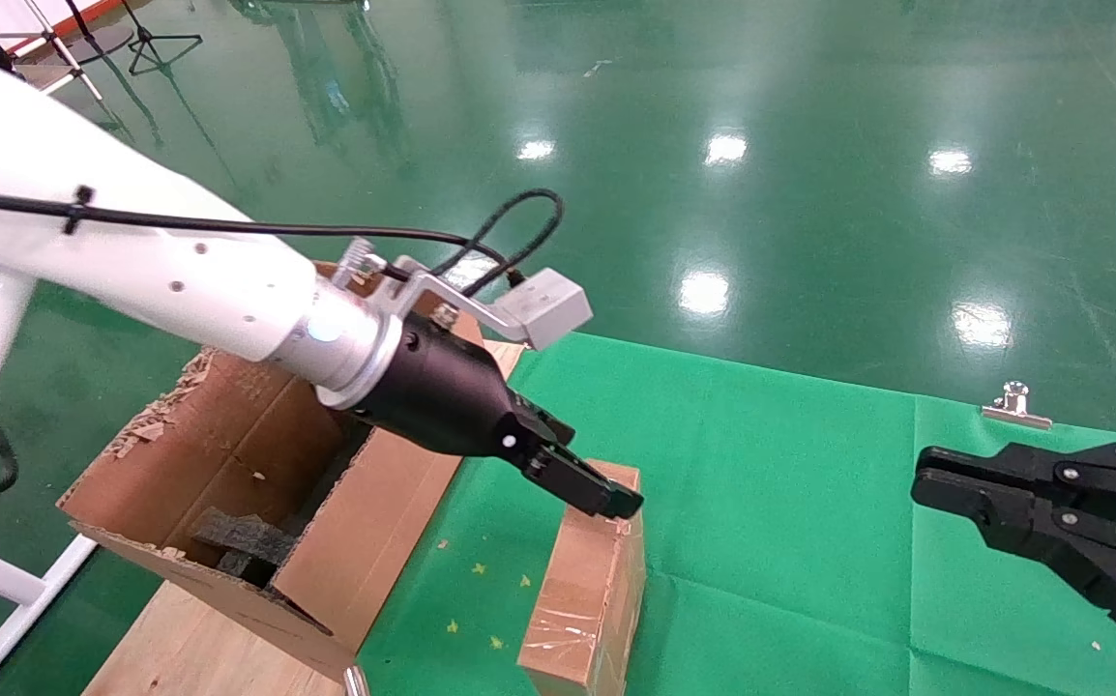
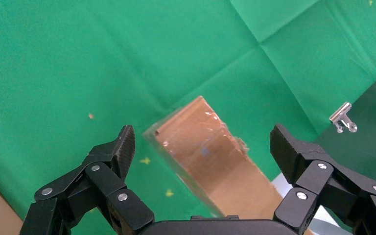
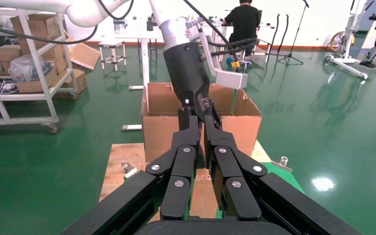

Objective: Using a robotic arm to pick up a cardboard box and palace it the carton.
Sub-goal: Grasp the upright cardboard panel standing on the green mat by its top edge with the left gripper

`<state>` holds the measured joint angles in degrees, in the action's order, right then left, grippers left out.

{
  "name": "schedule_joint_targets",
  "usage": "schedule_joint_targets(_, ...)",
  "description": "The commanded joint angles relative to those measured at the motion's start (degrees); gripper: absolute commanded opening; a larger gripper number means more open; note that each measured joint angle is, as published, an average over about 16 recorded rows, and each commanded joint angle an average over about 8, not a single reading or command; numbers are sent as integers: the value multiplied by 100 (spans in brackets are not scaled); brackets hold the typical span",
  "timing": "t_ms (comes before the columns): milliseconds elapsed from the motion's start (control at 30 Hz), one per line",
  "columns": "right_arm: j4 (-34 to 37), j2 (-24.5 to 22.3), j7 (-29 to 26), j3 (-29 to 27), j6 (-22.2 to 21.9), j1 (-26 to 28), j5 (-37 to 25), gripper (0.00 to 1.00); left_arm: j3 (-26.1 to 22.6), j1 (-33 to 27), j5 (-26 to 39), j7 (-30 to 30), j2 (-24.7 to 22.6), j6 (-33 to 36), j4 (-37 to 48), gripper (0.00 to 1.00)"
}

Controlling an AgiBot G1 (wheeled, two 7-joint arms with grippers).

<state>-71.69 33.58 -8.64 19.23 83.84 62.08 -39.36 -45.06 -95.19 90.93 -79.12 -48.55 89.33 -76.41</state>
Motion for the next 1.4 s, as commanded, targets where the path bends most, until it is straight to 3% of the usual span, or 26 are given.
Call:
schedule_joint_targets(33,0,0,0,0,0,0,0,0,-143,-82,74,-241,-84,58,-12,100)
schedule_joint_targets(400,0,0,0,1,0,0,0,0,-1380,-638,128,-760,-486,89,-15,100)
schedule_joint_targets(733,0,0,0,1,0,0,1,2,-2205,-942,122,-880,-837,33,-30,100)
schedule_joint_targets(767,0,0,0,1,0,0,1,7,-2258,-970,135,-873,-864,34,-30,100)
schedule_joint_targets(867,1,-1,1,1,-1,0,1,45,-2415,-1081,162,-817,-930,13,-38,100)
schedule_joint_targets(967,1,-1,1,1,-2,-1,1,82,-2482,-1138,161,-786,-950,-13,-44,63)
schedule_joint_targets(1033,1,-1,1,1,-2,-2,1,100,-2511,-1165,160,-769,-958,-30,-48,37)
schedule_joint_targets(1133,1,-1,1,1,-2,-1,1,100,-2496,-1157,159,-779,-953,-31,-48,0)
schedule_joint_targets(1400,1,-1,1,1,-2,-1,2,100,-2446,-1116,157,-804,-938,-11,-43,0)
